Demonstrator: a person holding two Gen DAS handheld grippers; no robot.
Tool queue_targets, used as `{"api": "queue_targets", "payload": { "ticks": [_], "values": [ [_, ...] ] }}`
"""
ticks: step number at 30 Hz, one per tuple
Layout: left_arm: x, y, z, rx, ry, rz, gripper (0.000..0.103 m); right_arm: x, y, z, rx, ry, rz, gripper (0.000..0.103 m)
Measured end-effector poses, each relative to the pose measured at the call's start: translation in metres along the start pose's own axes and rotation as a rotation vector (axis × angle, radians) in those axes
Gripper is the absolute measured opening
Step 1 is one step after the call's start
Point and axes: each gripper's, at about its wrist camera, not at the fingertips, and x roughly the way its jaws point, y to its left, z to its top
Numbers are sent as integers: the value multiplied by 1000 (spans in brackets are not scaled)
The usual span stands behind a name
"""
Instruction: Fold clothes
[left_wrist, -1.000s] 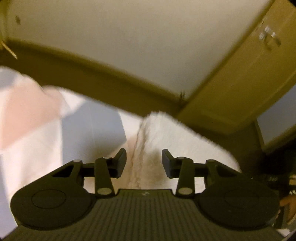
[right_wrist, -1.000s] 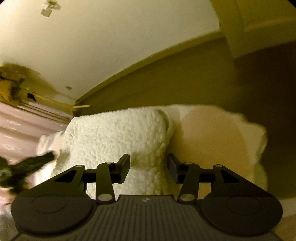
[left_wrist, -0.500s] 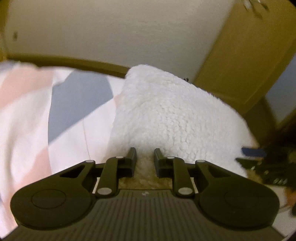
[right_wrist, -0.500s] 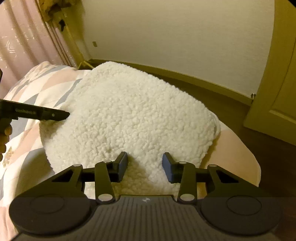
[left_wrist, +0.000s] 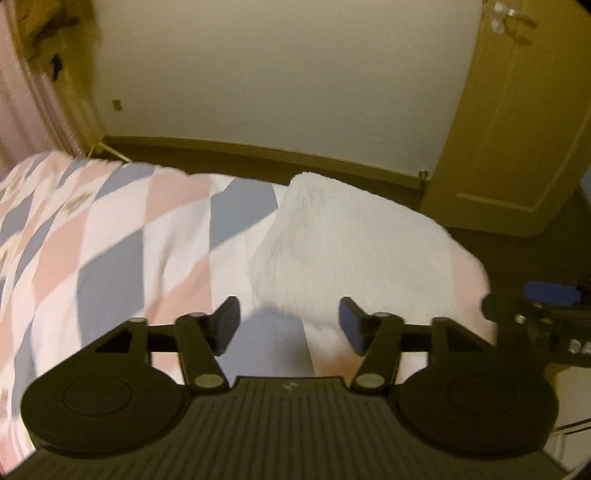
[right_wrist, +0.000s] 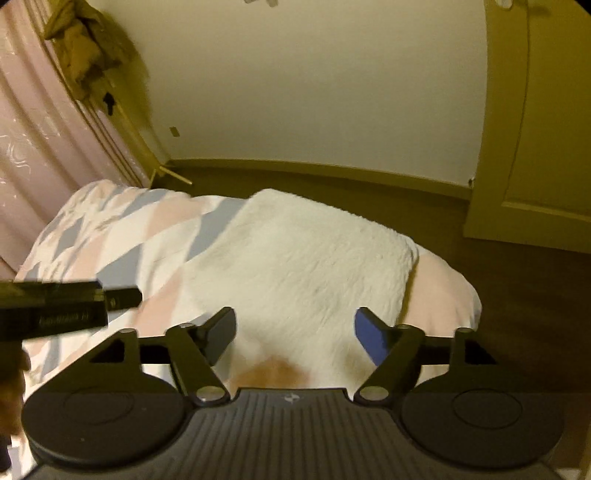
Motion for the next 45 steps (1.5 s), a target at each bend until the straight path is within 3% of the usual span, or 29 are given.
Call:
{"api": "queue_targets", "payload": {
  "ticks": [5,9,16,24,38,45],
  "values": [
    [-106,8,-48,-34,-38,51,71,-96,28,-34,-17,0,-49,91],
    [-175,15,-78,-43,-90,91,81,-151,54,-58,-34,-14,-73,93],
    [-251,19,-108,-57,-165,126,91,-218,90,-89,-99,-88,-88,100],
    [-262,5,-112,-49,-166,106,98,-236,87,-96,-91,-88,-119,101],
    [-228,-41,-121,48,-82,84,102,-229,62,-105,-26,-36,-195,101],
    [-224,-50,-128,105,-66,150,102,-229,59,-113,-40,-13,-252,101]
  ]
}}
